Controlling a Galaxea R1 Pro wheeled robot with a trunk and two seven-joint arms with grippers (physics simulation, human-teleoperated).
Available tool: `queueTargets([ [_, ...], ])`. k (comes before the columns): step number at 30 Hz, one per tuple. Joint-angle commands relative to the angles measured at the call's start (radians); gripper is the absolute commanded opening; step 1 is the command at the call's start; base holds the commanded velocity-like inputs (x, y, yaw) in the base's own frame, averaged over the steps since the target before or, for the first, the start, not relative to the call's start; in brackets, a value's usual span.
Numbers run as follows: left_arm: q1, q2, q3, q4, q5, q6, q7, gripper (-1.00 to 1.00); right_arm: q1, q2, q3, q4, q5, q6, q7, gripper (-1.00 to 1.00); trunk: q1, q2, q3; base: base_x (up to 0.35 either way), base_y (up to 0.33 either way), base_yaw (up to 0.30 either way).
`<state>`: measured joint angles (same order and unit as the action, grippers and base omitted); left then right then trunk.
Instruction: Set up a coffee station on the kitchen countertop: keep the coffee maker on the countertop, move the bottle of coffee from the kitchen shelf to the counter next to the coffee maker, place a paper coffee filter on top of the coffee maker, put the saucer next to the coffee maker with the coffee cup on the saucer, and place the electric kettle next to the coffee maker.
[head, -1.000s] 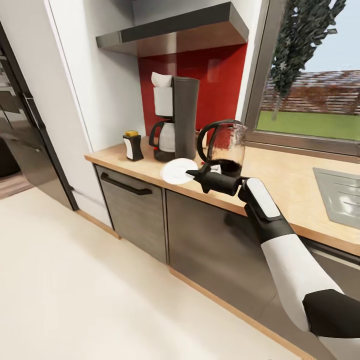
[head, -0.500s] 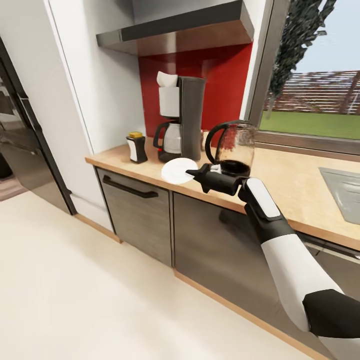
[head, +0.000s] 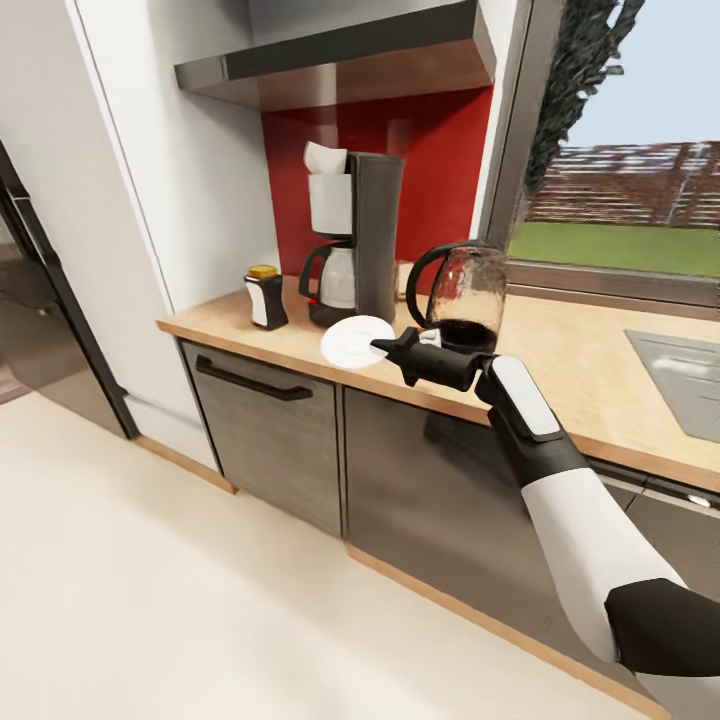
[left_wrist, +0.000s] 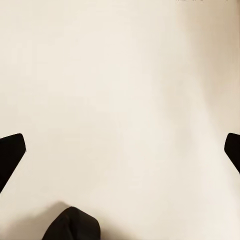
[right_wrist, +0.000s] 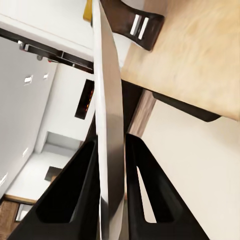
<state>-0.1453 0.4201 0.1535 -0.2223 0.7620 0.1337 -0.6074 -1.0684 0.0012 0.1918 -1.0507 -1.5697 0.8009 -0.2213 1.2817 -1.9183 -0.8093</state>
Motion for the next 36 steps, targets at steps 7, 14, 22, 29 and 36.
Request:
queueTargets([
  [7,0.0,-0.001,0.004,0.001,0.006,0.01,-0.003,1.0,-0.001,0.0,-0.002,-0.002,-0.013,0.001,-0.009,-1.0,0.0,0.0,-0.001,0.054,0.101,-0.064],
  [14,0.0,-0.002,0.002,0.0,0.006,0.01,-0.004,1.0,-0.001,0.0,-0.002,-0.001,-0.013,0.002,-0.007,-1.0,0.0,0.0,-0.001,0.004,0.007,-0.155],
  [22,0.0,-0.003,0.003,0.004,0.006,0.009,-0.005,1.0,-0.001,0.0,-0.003,0.0,-0.013,0.003,-0.006,-1.0,0.0,0.0,-0.001,0.0,0.0,-0.014],
  [29,0.0,-0.003,0.003,0.004,0.006,0.009,-0.005,1.0,-0.001,0.0,-0.003,-0.003,-0.015,0.004,-0.004,-1.0,0.0,0.0,-0.001,0.053,0.095,0.0],
  [36,0.0,-0.003,0.002,0.004,0.006,0.01,-0.005,1.0,-0.001,0.0,-0.003,-0.002,-0.015,0.007,-0.001,-1.0,0.0,0.0,-0.001,0.158,0.258,0.0],
])
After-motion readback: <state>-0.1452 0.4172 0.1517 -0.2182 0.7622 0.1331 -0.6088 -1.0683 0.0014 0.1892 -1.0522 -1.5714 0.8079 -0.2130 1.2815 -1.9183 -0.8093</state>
